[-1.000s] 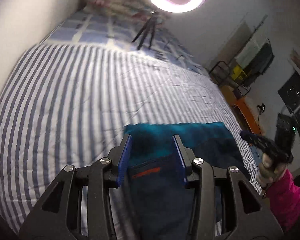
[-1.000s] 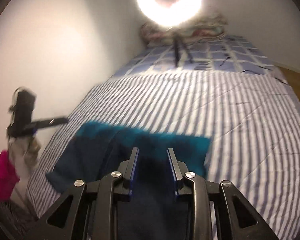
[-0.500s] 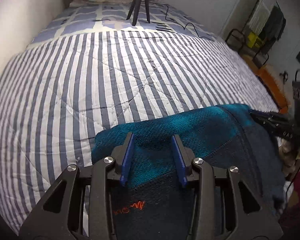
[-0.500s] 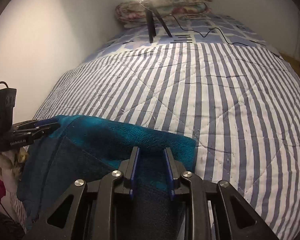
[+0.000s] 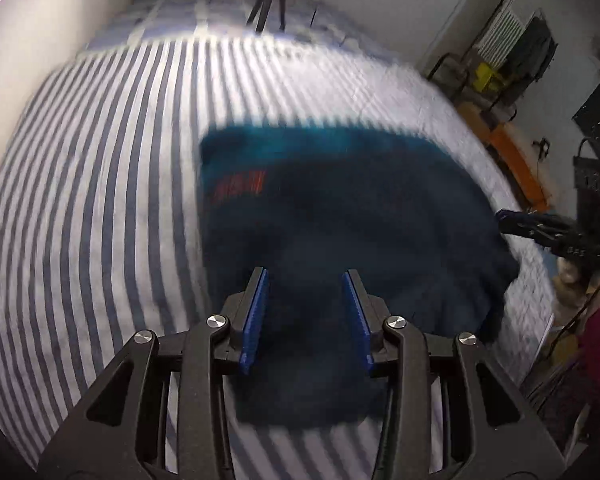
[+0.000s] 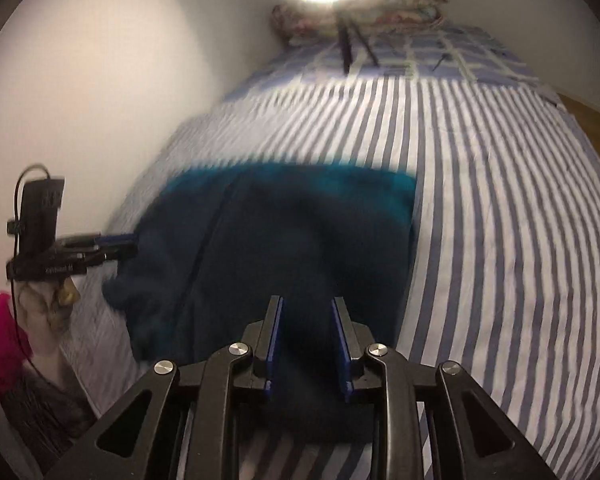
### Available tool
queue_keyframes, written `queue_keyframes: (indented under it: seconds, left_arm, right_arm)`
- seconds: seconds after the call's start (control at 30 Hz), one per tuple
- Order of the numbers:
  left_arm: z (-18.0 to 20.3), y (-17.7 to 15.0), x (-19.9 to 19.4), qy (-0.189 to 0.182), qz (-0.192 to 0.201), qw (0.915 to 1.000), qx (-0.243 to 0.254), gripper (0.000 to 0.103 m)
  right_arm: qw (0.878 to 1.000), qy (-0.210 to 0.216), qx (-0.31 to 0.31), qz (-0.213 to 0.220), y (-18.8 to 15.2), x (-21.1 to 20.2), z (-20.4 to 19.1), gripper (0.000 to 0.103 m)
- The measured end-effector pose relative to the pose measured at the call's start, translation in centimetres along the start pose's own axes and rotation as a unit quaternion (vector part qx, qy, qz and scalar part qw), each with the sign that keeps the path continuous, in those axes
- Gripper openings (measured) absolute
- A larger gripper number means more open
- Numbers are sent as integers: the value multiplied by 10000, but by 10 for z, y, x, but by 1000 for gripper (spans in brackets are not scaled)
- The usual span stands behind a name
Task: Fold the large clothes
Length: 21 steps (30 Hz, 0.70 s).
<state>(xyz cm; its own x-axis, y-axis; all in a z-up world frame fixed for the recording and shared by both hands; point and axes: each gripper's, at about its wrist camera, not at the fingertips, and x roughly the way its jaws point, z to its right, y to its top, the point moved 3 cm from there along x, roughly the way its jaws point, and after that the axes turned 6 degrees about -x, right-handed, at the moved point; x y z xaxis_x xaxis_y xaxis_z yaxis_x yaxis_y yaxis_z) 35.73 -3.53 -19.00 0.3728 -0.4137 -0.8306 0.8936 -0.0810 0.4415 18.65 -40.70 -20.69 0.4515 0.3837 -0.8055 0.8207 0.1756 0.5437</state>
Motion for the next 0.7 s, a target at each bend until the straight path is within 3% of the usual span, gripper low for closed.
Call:
queue_keyframes:
  seconds: [0.07, 0.17, 0.47, 0.6, 0.7]
  left_arm:
    - [-8, -21, 11, 111, -146, 9998, 17, 42]
    - [-19, -34, 15, -34, -115, 9995, -301, 45]
    - [-31, -54, -6, -161, -336, 9985, -399, 49]
    - [-47, -53, -39, -442, -175, 9950, -881, 49]
    - [-62, -40, -63, -750, 167, 9887, -1291, 59]
  right_arm:
    - [9996, -52, -9, -289, -25, 14, -7, 25]
    - [9981, -333, -379, -343, -44, 18, -18, 25]
    - [9959, -232, -291, -823, -80, -2, -13, 24]
    - [9995, -101, -144, -277, -75, -37, -6, 30]
    - [9988, -184, 118, 442, -63, -61, 11, 57]
